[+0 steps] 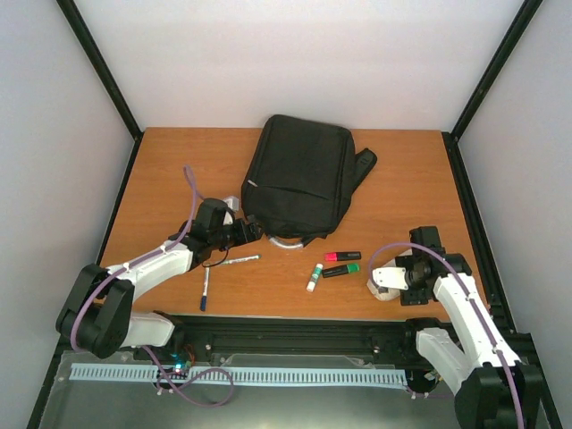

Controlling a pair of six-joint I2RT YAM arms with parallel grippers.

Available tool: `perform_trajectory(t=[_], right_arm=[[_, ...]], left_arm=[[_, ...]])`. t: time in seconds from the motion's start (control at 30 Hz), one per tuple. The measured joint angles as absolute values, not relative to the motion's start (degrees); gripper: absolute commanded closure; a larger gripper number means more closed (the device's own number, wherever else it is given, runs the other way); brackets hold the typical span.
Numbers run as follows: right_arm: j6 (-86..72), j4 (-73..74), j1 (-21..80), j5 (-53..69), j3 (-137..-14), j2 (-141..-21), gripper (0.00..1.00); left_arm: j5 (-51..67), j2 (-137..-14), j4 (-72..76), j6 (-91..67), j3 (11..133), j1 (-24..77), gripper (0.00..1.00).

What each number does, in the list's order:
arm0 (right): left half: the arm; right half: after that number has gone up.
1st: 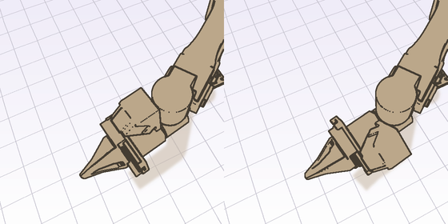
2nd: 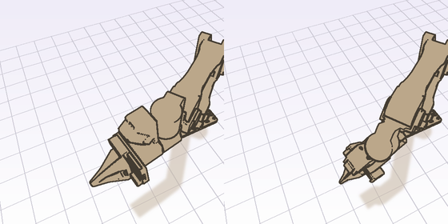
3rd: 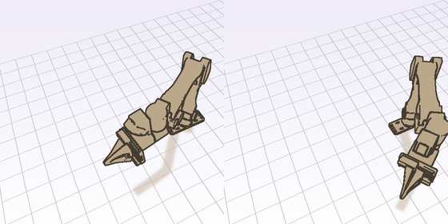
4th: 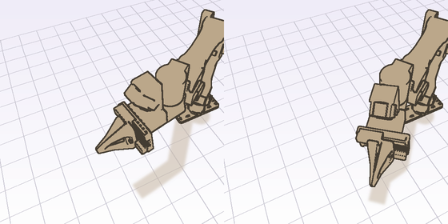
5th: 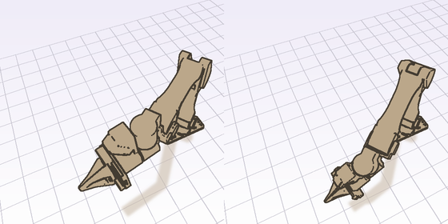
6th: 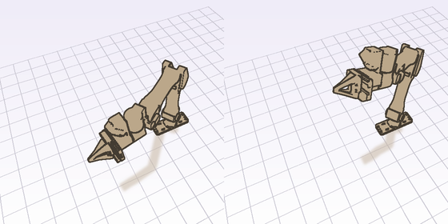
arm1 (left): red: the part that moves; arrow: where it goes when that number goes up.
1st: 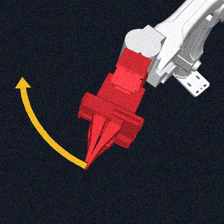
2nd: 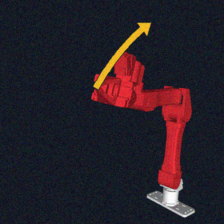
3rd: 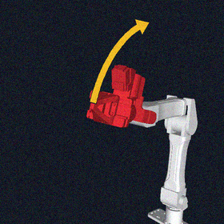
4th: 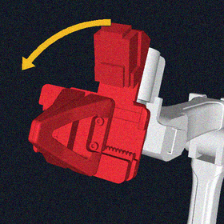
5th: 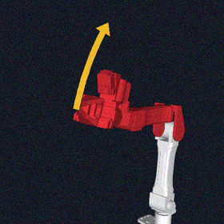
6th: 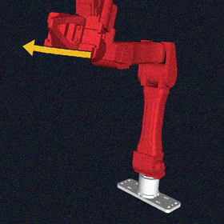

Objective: Pack the student bag
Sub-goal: Pick up the stationery from the center of the board.

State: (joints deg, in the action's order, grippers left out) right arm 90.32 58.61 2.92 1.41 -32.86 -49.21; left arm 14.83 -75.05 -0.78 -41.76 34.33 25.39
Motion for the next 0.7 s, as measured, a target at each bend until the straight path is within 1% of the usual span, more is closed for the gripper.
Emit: perform_trajectory(t=[0.13, 0.4, 0.57, 0.63, 0.7], right_arm=[[91.55, 55.18, 2.92, 0.80, -30.59, -50.15, 0.20], [93.27, 49.65, 2.92, 0.62, -28.64, -53.76, 0.16], [92.29, 46.50, 2.92, 0.91, -30.79, -60.38, 0.14], [91.05, 46.19, 2.92, 1.41, -33.63, -63.94, 0.15], [89.54, 46.04, 2.92, 2.22, -36.91, -67.46, 0.21]], left_arm=[[14.83, -74.91, -0.69, -41.76, 34.09, 25.39, 0.05], [14.83, -74.89, -0.34, -41.76, 33.36, 25.34, 0.05], [15.29, -74.98, 0.43, -41.78, 33.30, 25.19, 0.05], [15.59, -75.22, 0.80, -41.80, 33.15, 25.17, 0.05], [15.86, -75.68, 1.26, -41.80, 32.97, 25.17, 0.05]])
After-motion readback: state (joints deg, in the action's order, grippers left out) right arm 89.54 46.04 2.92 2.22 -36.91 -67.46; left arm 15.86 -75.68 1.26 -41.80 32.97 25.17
